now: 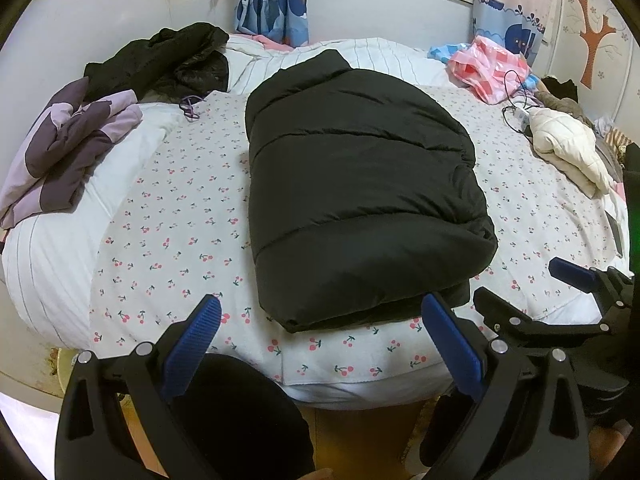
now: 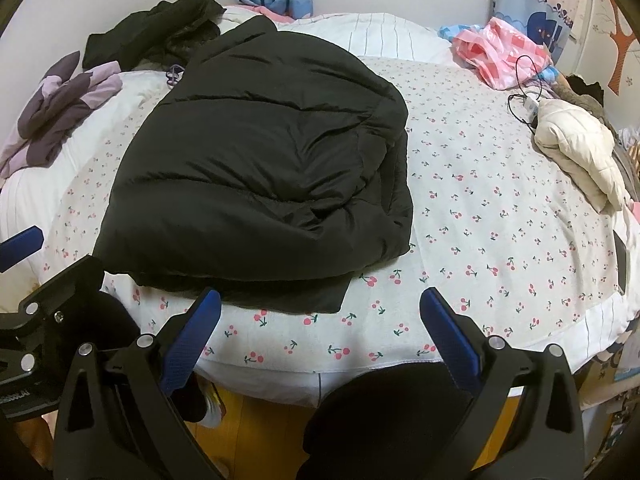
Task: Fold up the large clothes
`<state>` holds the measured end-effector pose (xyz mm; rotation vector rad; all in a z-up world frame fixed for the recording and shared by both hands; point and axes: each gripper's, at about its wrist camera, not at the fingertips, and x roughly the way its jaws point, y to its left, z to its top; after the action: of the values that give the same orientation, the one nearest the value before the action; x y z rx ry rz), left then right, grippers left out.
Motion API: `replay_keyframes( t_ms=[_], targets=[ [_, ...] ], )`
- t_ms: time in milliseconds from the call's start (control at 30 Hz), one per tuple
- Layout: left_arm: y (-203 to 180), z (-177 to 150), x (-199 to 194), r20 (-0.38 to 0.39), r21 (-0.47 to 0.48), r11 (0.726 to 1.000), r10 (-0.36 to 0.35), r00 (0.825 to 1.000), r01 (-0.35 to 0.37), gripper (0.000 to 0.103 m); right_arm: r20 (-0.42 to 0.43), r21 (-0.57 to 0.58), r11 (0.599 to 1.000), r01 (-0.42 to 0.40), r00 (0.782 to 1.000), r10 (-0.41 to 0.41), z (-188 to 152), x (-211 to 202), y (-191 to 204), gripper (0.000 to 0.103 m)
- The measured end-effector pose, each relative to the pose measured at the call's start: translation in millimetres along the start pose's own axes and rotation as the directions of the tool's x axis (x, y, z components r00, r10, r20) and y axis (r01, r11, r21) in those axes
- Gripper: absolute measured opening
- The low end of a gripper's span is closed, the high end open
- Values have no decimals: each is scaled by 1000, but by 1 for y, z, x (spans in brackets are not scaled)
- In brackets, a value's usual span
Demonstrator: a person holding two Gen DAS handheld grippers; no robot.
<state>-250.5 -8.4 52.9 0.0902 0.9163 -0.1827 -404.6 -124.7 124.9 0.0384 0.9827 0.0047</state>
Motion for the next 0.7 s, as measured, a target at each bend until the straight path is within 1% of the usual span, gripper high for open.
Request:
replay_keyframes(
  t_ms=[167, 700],
  targets=[
    [-1, 0, -4, 13, 5, 1000, 13, 1000, -13, 96, 6, 3, 1000, -2, 1000, 2, -1, -1, 4, 96],
    [2, -2, -12, 23, 4, 1000, 14, 1000, -14, 96, 18, 5, 1000, 14, 1000, -14, -6, -10, 14, 96]
  ],
)
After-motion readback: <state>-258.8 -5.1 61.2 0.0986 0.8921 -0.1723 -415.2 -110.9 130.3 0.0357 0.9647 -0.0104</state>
